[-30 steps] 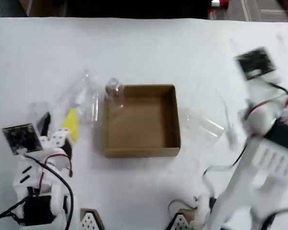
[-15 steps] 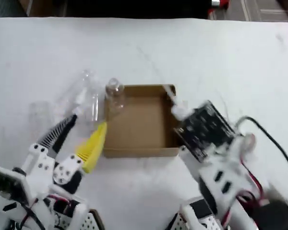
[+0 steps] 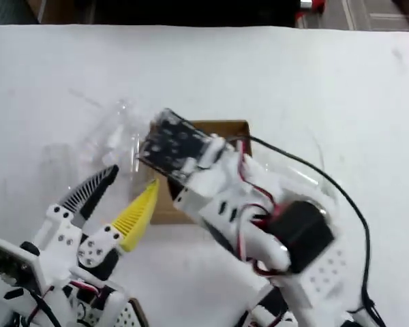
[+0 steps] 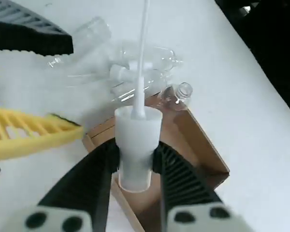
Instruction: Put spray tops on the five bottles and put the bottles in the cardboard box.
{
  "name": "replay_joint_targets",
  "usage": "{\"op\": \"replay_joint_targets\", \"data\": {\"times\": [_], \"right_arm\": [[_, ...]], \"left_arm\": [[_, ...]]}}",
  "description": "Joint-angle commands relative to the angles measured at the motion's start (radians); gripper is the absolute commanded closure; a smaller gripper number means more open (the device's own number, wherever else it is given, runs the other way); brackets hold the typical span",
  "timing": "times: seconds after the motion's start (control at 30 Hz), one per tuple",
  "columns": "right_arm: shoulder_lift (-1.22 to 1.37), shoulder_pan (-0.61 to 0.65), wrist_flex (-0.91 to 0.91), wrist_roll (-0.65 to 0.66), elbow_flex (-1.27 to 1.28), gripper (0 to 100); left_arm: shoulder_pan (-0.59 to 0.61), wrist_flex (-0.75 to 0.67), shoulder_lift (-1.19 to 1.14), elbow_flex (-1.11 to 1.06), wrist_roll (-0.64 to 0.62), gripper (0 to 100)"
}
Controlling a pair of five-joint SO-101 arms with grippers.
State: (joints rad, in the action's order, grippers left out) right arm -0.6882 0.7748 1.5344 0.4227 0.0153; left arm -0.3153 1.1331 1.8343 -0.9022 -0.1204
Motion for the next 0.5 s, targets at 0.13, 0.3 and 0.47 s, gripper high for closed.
{"op": "replay_joint_targets", "data": {"times": [0.13,0.3,0.47], "right_arm": [[0.027,0.137,-0.019,-0.012,-0.018,98.2],[-0.042,0.168,0.002,-0.012,-0.02,98.2],[-0.154,0.163,0.002,-0.012,-0.02,98.2]], "left_arm": [[-0.004,-0.068,-0.01,0.04,0.006,78],[-0.004,-0.071,-0.008,-0.035,0.008,78],[-0.002,-0.071,-0.007,-0.072,0.008,78]]}}
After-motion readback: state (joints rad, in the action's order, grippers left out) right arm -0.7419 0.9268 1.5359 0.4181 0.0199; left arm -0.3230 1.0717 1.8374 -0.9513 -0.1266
